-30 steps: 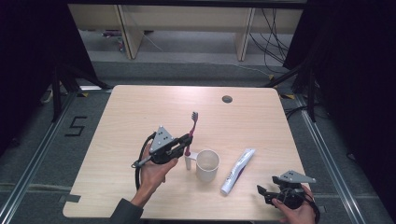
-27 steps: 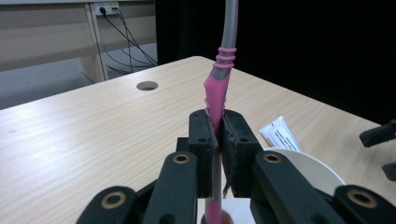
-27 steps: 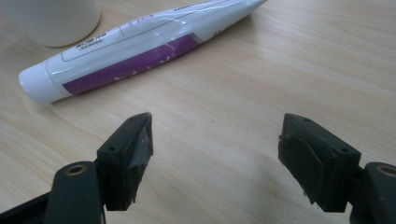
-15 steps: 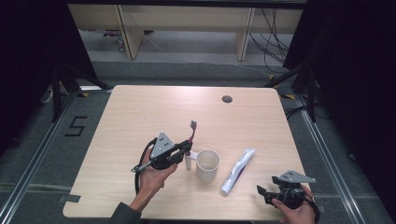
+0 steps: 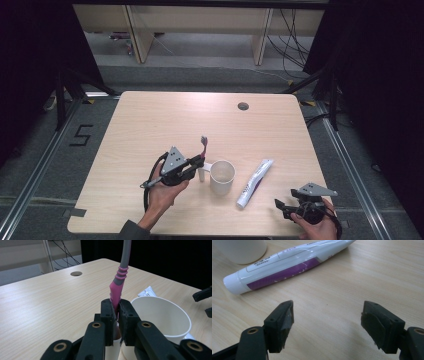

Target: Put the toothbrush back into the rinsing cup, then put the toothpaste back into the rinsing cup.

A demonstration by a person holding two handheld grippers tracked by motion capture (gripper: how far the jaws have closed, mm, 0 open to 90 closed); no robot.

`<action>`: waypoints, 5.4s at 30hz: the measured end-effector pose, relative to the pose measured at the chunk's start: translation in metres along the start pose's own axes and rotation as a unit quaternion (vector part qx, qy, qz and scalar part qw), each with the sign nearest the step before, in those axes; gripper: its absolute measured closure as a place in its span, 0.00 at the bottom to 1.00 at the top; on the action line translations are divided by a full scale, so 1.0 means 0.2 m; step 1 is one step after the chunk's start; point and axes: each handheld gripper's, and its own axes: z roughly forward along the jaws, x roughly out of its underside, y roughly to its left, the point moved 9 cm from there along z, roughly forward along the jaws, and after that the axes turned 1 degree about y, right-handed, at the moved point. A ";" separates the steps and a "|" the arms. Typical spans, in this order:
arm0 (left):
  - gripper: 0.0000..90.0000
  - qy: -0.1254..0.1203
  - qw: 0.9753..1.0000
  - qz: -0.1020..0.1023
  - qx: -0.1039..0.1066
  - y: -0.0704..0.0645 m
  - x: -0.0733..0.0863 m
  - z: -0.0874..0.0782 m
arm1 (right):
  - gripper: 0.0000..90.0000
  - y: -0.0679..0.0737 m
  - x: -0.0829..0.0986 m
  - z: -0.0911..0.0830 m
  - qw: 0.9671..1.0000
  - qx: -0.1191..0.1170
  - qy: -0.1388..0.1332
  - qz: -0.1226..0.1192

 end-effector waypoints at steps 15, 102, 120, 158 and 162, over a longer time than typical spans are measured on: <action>0.87 0.009 1.000 0.005 0.000 0.00 0.05 0.00 | 0.30 0.01 0.01 -0.01 1.000 0.005 0.008 0.017; 0.30 0.135 0.990 0.018 -0.022 0.04 0.54 -0.42 | 0.66 0.27 -0.14 0.00 0.996 -0.069 -0.044 -0.023; 0.30 0.126 0.992 0.007 -0.012 0.02 0.52 -0.41 | 0.80 0.38 -0.21 0.08 0.993 -0.096 -0.040 -0.052; 0.30 0.134 0.991 0.018 -0.012 0.01 0.54 -0.42 | 0.95 0.59 -0.21 0.29 0.984 -0.134 0.035 -0.117; 0.30 0.134 0.991 0.018 -0.012 0.01 0.54 -0.43 | 0.95 0.58 -0.18 0.27 0.984 -0.127 0.044 -0.121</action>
